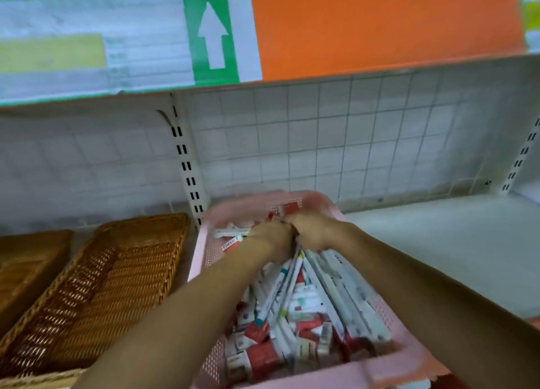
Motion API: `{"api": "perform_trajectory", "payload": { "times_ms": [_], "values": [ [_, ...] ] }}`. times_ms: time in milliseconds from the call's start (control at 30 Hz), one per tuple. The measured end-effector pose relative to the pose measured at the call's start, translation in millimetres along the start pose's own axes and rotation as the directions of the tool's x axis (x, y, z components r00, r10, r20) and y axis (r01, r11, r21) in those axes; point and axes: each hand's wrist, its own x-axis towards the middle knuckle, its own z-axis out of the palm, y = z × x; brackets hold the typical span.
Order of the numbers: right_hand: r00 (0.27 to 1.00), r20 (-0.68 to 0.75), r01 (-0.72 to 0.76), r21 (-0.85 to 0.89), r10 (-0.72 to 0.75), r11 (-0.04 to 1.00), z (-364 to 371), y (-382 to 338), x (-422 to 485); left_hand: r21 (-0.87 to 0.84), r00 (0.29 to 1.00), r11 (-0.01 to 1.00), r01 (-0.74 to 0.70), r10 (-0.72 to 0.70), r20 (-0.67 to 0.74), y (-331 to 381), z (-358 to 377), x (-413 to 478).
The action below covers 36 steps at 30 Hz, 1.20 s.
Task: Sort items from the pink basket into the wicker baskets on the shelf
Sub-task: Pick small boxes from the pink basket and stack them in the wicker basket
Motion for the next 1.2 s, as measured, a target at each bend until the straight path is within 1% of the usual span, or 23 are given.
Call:
{"api": "perform_trajectory", "payload": {
  "times_ms": [100,167,233,333,400,500,567,633,667,733,833,900,933,967,1033,1100,1200],
  "values": [
    [1.000,0.003,0.019,0.037,-0.019,0.999,2,6,12,-0.010,0.994,0.997,0.071,-0.071,-0.077,5,2,1],
    [0.999,-0.019,0.031,0.044,-0.030,0.999,5,9,17,-0.021,0.989,0.996,0.086,-0.087,-0.121,5,4,1],
    [0.998,-0.058,0.031,0.060,-0.027,0.998,9,10,19,-0.032,0.987,0.996,0.086,-0.090,-0.136,2,5,3],
    [0.994,-0.111,0.016,0.160,0.002,0.987,14,14,24,-0.077,0.983,0.992,0.100,-0.110,-0.146,-6,8,4],
    [0.993,-0.117,0.014,0.142,0.003,0.990,18,17,29,-0.129,0.977,0.986,0.107,-0.128,-0.169,-11,9,2],
    [0.987,-0.159,-0.006,0.179,0.035,0.984,23,21,35,-0.204,0.968,0.972,0.115,-0.155,-0.195,-15,6,-2],
    [0.983,-0.177,-0.027,0.159,0.055,0.987,22,18,35,-0.228,0.958,0.967,0.113,-0.167,-0.232,-19,1,-7],
    [0.980,-0.184,-0.065,0.104,0.083,0.993,17,14,30,-0.215,0.950,0.969,0.121,-0.176,-0.258,-22,-4,-13],
    [0.977,-0.197,-0.066,0.071,0.079,0.995,13,12,26,-0.203,0.947,0.971,0.129,-0.181,-0.266,-24,-5,-17],
    [0.975,-0.214,-0.044,0.067,0.058,0.997,8,10,19,-0.196,0.937,0.967,0.162,-0.213,-0.276,-30,-5,-24],
    [0.976,-0.209,-0.027,0.128,0.054,0.991,2,6,12,-0.253,0.924,0.944,0.209,-0.276,-0.266,-39,-3,-32],
    [0.972,-0.218,-0.047,0.163,0.083,0.985,-3,1,9,-0.314,0.917,0.928,0.203,-0.292,-0.272,-43,-4,-40],
    [0.971,-0.218,-0.055,0.218,0.104,0.974,-6,-1,8,-0.337,0.911,0.921,0.195,-0.298,-0.286,-44,-5,-45],
    [0.970,-0.209,-0.058,0.297,0.124,0.953,-9,-3,8,-0.356,0.903,0.914,0.192,-0.307,-0.301,-46,-6,-51],
    [0.975,-0.162,-0.055,0.486,0.152,0.872,-15,-12,6,-0.370,0.890,0.910,0.189,-0.318,-0.328,-52,-4,-62],
    [0.985,-0.090,-0.051,0.671,0.149,0.740,-18,-28,4,-0.369,0.873,0.910,0.190,-0.328,-0.361,-59,-2,-72],
    [0.991,-0.027,-0.049,0.828,0.128,0.559,-21,-59,-2,-0.410,0.846,0.897,0.169,-0.345,-0.407,-70,0,-92]
  ]
}}
